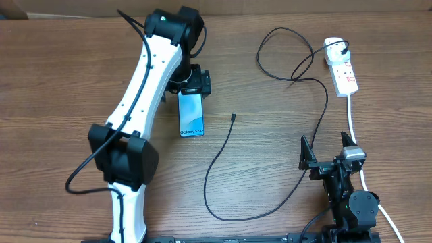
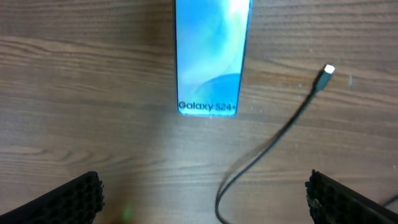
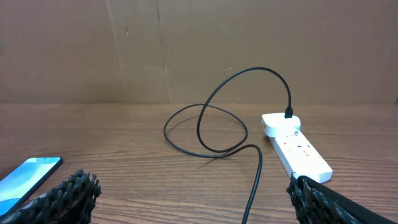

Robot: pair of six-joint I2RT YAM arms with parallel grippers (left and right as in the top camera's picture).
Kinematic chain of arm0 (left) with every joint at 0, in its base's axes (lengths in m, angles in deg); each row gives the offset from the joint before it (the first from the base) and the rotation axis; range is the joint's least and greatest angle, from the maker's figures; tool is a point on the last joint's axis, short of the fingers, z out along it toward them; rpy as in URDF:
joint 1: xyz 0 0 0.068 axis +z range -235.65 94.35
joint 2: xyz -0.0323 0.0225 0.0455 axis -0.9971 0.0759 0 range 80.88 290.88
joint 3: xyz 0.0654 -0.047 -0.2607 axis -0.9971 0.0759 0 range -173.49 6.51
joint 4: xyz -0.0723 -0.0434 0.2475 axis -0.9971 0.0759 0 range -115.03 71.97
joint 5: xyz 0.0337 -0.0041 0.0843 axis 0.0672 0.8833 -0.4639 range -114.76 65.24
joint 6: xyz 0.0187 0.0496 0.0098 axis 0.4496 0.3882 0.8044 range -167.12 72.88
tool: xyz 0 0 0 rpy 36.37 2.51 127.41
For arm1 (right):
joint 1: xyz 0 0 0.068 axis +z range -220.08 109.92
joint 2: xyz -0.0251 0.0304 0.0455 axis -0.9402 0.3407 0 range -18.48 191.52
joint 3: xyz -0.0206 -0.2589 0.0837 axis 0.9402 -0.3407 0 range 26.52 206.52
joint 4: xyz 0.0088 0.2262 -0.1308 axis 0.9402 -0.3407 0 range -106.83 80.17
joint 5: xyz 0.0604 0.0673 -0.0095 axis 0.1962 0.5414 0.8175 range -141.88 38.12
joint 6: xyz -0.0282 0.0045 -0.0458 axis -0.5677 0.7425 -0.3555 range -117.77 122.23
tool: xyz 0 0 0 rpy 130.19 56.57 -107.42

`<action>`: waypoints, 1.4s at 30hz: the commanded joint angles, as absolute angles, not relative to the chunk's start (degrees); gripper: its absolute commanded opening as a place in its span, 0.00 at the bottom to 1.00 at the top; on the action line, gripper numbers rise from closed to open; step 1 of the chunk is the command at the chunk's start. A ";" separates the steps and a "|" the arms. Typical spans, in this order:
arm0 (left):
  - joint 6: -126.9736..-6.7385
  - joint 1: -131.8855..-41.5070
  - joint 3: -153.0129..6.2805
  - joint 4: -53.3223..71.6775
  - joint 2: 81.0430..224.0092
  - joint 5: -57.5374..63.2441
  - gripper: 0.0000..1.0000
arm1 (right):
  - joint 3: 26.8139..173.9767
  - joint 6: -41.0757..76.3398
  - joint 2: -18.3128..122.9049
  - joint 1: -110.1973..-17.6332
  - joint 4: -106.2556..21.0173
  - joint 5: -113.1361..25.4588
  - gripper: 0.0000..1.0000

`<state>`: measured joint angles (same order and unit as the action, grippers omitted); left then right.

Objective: Plug charger to phone and switch on socket
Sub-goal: 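Move the left gripper forward over the Galaxy phone, then lower the left gripper and grasp the phone's bottom edge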

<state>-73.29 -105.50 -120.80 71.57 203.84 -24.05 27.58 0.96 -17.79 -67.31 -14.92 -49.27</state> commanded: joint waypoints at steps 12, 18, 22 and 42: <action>-69.62 -105.39 -99.77 51.26 197.45 -23.88 0.99 | 26.99 0.87 -18.31 -66.92 -14.52 -49.27 1.00; -71.02 -105.37 -95.44 43.96 197.50 -28.03 1.00 | 26.99 0.87 -18.31 -66.92 -14.52 -49.27 1.00; -75.63 -105.53 -93.28 42.28 197.56 -28.60 1.00 | 26.99 0.87 -18.31 -66.92 -14.52 -49.27 1.00; -71.98 -105.61 -80.21 27.85 197.63 -24.95 0.99 | 26.99 0.87 -18.31 -66.92 -14.52 -49.27 1.00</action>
<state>-73.07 -105.50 -80.82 28.16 197.56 -25.45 27.58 0.96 -17.79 -67.31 -14.92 -49.27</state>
